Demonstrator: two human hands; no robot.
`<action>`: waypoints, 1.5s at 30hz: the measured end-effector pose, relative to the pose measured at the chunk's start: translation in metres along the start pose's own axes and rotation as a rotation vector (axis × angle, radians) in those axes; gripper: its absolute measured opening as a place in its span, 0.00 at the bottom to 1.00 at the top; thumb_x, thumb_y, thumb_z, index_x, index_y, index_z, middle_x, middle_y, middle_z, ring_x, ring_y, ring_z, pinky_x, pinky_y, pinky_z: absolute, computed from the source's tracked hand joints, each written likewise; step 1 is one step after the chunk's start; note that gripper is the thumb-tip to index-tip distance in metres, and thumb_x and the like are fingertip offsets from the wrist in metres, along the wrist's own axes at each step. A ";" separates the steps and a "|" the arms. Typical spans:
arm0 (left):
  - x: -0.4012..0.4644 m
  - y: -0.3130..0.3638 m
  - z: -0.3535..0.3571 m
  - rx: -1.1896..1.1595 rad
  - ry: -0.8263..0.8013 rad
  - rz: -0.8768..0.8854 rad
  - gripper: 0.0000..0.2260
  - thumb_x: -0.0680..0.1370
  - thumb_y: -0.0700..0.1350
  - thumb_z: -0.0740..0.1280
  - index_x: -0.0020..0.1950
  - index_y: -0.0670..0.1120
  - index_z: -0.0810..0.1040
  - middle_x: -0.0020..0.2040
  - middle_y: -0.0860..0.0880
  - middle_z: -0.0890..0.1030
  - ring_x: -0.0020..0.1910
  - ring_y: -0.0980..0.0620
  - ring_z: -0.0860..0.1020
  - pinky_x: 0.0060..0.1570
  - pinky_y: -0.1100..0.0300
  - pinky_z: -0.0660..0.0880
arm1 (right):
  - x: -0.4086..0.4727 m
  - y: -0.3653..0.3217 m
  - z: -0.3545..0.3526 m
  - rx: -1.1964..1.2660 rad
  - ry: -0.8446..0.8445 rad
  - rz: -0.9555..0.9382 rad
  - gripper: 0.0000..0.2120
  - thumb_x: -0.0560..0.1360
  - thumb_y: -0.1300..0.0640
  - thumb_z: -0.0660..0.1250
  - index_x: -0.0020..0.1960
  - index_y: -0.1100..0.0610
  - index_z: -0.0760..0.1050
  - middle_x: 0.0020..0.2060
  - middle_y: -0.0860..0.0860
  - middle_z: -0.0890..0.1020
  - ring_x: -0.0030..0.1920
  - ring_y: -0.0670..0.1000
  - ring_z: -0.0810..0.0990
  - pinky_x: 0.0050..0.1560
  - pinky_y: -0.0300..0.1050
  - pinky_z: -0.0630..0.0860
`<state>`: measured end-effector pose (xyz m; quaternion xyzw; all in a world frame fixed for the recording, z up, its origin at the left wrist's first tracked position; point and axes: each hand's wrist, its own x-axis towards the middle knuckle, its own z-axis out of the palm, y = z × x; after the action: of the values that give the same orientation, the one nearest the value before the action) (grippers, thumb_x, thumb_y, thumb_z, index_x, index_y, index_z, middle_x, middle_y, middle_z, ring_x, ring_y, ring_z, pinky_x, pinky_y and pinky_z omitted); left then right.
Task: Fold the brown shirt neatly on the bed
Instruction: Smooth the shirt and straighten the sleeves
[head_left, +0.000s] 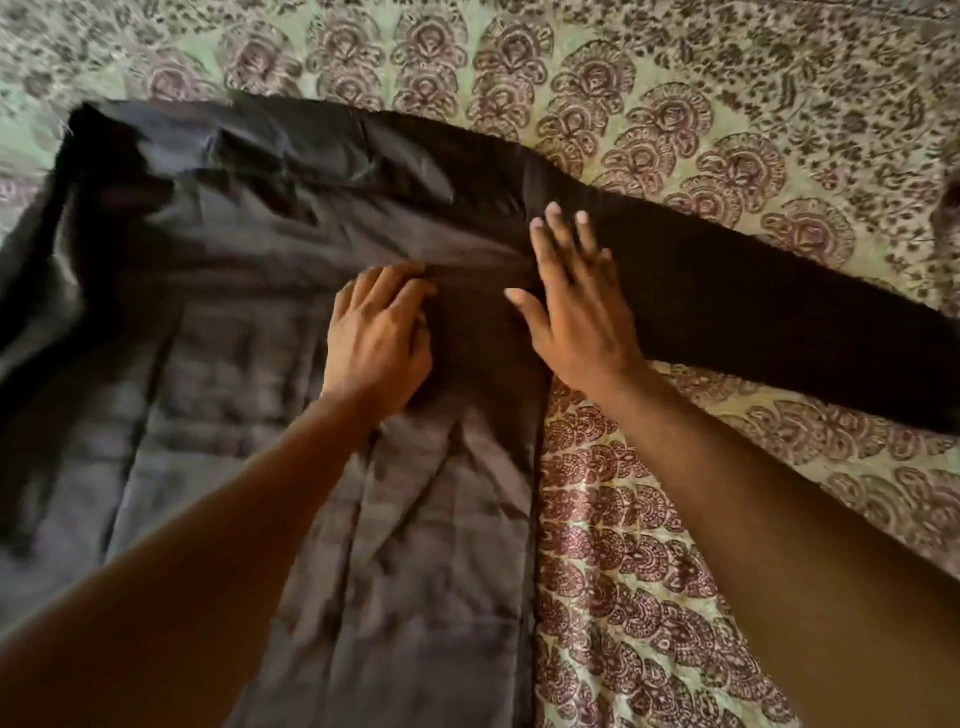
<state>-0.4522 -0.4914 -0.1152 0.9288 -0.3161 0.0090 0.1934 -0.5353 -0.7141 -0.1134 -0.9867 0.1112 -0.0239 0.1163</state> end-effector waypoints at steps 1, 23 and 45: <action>-0.003 -0.011 0.000 0.016 -0.032 0.037 0.19 0.78 0.48 0.61 0.67 0.47 0.77 0.73 0.47 0.74 0.72 0.42 0.71 0.70 0.46 0.68 | 0.005 -0.009 0.007 0.012 -0.053 -0.041 0.36 0.83 0.35 0.51 0.84 0.53 0.50 0.84 0.53 0.51 0.84 0.59 0.49 0.79 0.66 0.57; -0.015 -0.026 -0.007 0.091 -0.238 0.170 0.28 0.82 0.55 0.53 0.83 0.51 0.60 0.84 0.48 0.55 0.84 0.46 0.53 0.81 0.44 0.51 | -0.167 -0.075 0.015 -0.112 -0.080 0.486 0.34 0.83 0.32 0.44 0.84 0.46 0.50 0.84 0.52 0.50 0.84 0.61 0.46 0.79 0.70 0.53; -0.232 -0.004 -0.047 0.062 -0.328 0.112 0.34 0.82 0.61 0.57 0.83 0.43 0.57 0.85 0.45 0.53 0.84 0.44 0.51 0.79 0.40 0.56 | -0.320 -0.135 0.010 -0.189 -0.343 0.081 0.35 0.84 0.33 0.47 0.85 0.49 0.46 0.84 0.54 0.43 0.84 0.61 0.43 0.78 0.71 0.55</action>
<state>-0.6302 -0.3356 -0.1052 0.9042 -0.3943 -0.1222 0.1098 -0.8177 -0.5121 -0.0987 -0.9775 0.1311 0.1597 0.0413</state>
